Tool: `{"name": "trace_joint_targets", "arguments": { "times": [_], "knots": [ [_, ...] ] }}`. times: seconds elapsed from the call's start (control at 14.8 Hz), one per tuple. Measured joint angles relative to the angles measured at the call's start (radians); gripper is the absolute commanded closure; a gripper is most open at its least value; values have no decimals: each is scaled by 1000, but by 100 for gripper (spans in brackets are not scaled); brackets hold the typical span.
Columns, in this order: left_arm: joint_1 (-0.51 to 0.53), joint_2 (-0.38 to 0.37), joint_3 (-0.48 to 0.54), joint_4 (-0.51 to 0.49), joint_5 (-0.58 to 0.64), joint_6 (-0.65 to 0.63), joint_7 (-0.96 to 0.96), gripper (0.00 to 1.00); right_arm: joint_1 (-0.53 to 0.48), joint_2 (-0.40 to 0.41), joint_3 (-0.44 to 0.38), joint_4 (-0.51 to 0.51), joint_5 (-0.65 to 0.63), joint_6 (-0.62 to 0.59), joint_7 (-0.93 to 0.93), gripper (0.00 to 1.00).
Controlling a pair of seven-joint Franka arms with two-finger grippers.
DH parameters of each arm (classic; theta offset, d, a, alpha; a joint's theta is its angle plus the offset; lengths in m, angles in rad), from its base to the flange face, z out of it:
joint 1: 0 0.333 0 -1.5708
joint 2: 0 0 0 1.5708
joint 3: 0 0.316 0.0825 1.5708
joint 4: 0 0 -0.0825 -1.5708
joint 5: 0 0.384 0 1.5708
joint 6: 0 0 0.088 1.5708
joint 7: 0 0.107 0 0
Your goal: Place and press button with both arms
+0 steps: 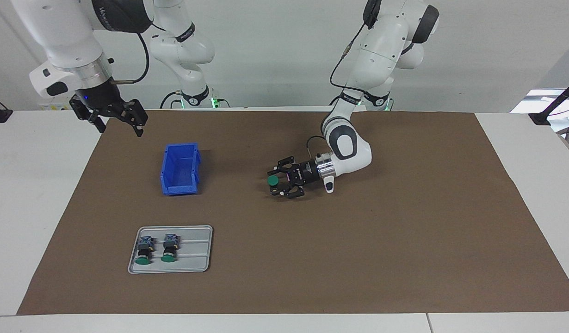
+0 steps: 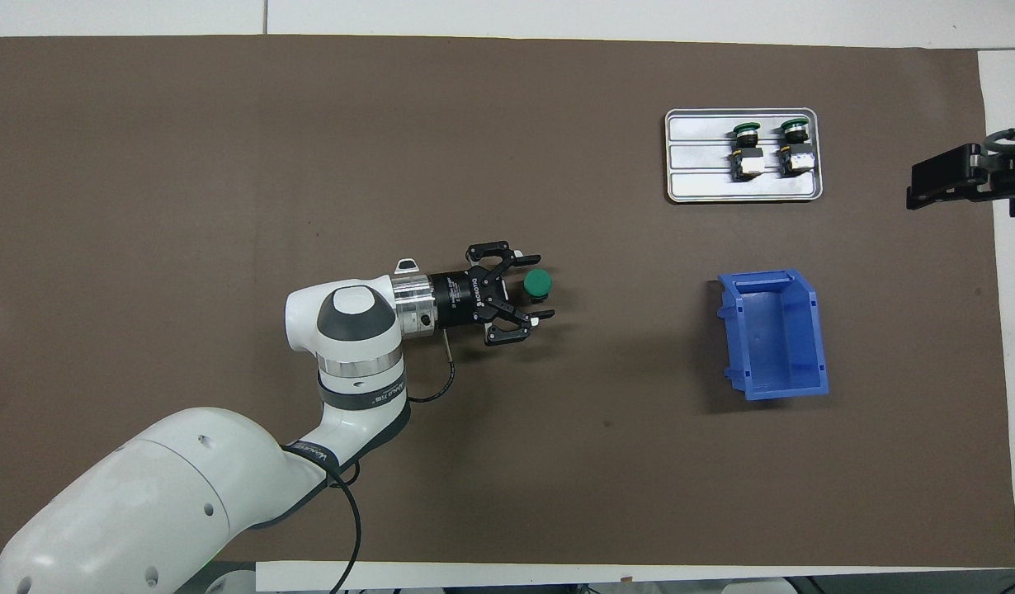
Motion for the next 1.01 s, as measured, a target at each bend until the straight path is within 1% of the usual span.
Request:
{"name": "trace_joint_targets", "arguments": {
  "times": [0.41,0.61,0.88,1.01],
  "knots": [
    [3,-2,4,0,0,2,0,0,0,0,0,0,0,0,0,1],
    [17,-16,9,-13,16,8,1,0,0,0,0,0,0,0,0,1],
    [26,-69,11,-83,33,9,3,0,0,0,0,0,0,0,0,1],
    [30,-106,11,-126,77,9,4,0,0,0,0,0,0,0,0,1]
  ]
}}
